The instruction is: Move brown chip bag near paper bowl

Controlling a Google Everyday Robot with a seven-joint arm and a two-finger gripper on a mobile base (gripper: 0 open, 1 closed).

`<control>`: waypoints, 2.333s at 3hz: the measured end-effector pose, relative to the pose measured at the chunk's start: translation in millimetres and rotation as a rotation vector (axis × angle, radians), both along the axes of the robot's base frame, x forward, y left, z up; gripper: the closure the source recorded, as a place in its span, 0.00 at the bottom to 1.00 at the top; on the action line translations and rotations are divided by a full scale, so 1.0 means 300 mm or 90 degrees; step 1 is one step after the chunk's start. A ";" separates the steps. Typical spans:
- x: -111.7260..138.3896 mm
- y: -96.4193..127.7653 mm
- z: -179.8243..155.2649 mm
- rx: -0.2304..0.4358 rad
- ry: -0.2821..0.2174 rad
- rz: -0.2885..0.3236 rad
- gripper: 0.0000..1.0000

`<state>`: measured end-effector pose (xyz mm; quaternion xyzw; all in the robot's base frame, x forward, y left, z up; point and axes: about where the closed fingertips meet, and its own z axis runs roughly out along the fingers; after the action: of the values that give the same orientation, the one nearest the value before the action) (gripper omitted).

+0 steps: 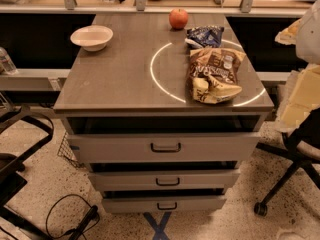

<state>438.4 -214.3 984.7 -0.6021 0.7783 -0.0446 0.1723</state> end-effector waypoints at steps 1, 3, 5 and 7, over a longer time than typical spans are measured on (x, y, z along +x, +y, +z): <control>0.000 0.000 0.000 0.000 0.000 0.000 0.00; 0.185 -0.013 -0.012 0.123 0.008 -0.132 0.00; 0.498 -0.022 -0.024 0.130 0.015 -0.378 0.00; 0.611 -0.055 -0.043 0.054 -0.012 -0.487 0.00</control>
Offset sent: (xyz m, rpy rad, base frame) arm 0.0210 -0.0048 0.0010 0.1322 0.0315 -0.1097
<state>621.7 -230.7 971.8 -0.2599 0.9464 -0.0789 0.1750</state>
